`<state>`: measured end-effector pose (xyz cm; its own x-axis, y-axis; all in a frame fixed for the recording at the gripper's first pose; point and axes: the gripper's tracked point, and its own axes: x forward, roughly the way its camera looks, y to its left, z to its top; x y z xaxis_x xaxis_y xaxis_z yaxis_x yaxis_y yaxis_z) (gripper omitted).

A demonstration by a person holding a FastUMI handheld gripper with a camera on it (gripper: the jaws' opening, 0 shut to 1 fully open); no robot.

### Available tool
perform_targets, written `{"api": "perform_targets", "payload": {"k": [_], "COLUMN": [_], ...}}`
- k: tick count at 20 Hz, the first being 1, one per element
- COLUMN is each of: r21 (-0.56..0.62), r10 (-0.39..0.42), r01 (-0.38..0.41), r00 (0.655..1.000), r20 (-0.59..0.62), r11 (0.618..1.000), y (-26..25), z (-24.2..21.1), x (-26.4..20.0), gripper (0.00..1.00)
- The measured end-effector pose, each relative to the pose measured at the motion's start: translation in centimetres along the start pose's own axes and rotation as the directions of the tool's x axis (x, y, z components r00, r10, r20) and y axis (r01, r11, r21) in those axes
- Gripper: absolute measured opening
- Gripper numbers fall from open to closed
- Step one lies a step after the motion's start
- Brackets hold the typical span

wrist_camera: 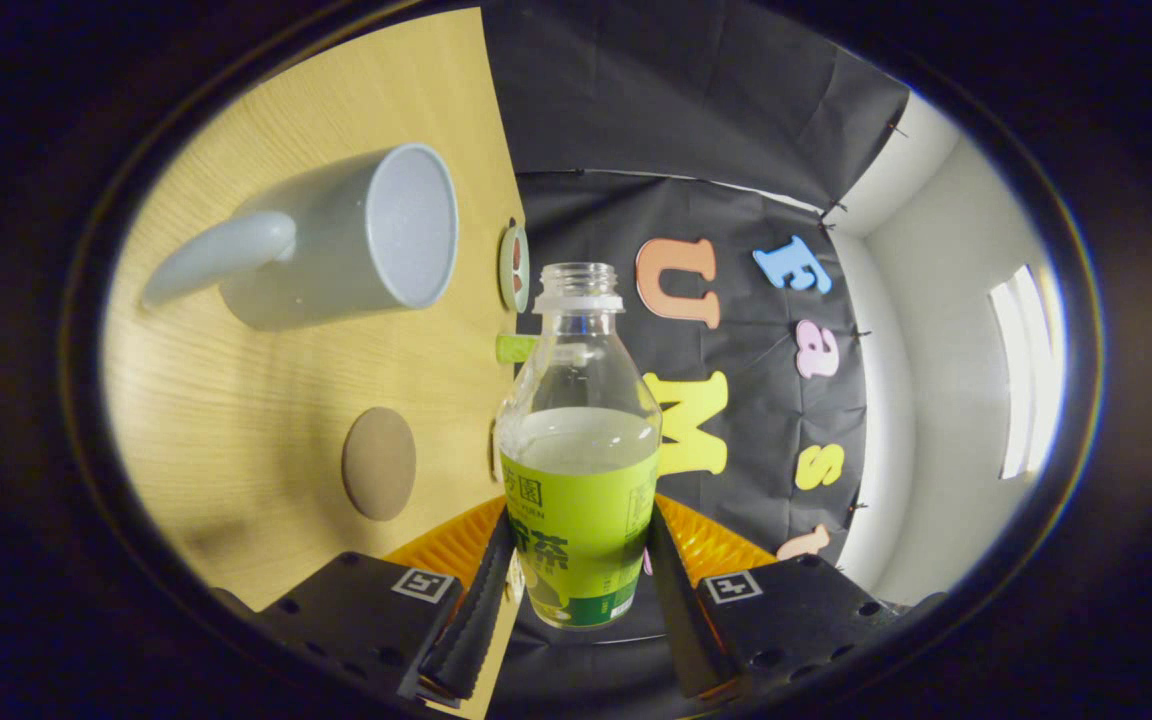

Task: Take the bottle from table, then pour the juice into the cup, finally place the bottle on the coaster

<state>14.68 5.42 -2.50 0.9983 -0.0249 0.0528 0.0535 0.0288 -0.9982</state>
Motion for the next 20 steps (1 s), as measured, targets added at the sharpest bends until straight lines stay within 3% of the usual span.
{"api": "perform_targets", "payload": {"k": [7,20], "r21": [-0.087,-0.144], "r10": [-0.020,-0.028], "r01": [0.021,0.033], "r00": [1.000,0.999], "r20": [0.021,0.035], "r11": [0.996,0.989], "y": [-0.6,-1.3], "z": [0.2,0.5], "x": [-0.3,0.0], "gripper": [0.76,0.76]}}
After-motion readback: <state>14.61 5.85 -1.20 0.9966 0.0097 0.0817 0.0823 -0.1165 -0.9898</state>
